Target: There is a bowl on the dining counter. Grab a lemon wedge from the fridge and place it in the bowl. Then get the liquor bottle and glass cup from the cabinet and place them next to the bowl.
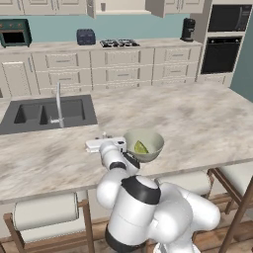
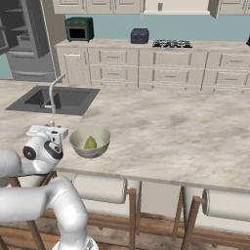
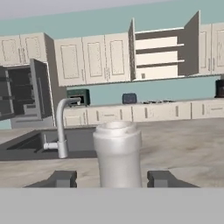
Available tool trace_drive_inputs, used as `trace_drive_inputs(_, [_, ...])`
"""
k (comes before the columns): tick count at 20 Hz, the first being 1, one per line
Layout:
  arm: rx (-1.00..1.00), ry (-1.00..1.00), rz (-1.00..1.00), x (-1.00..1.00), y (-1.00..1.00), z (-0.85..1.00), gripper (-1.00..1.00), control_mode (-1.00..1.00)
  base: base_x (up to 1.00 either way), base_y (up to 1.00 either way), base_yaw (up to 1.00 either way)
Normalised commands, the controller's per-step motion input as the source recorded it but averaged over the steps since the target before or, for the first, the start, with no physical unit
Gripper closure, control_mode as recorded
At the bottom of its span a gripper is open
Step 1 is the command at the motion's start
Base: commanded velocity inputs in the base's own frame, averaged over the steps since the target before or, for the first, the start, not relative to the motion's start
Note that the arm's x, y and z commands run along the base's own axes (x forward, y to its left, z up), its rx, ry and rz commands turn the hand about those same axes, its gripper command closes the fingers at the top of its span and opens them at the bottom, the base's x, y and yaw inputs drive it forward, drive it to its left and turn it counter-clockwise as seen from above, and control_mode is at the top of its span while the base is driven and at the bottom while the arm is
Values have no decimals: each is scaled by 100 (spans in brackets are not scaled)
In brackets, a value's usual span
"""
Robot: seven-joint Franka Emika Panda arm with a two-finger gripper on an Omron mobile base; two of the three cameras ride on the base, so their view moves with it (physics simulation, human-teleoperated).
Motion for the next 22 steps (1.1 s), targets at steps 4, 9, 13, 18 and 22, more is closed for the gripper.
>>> trace_drive_inputs(4, [0, 0, 2, 0, 0, -2, -100, -100, 0, 0, 0])
trace_drive_inputs(9, [0, -4, 0, -16, 0, 12, -100, -100, 0, 0, 0])
trace_drive_inputs(13, [0, -28, 0, -31, 0, 59, -100, -100, 0, 0, 0])
trace_drive_inputs(18, [0, -26, 0, -26, 0, 75, -100, -100, 0, 0, 0])
trace_drive_inputs(22, [0, -15, 0, -11, 0, 83, -100, -100, 0, 0, 0])
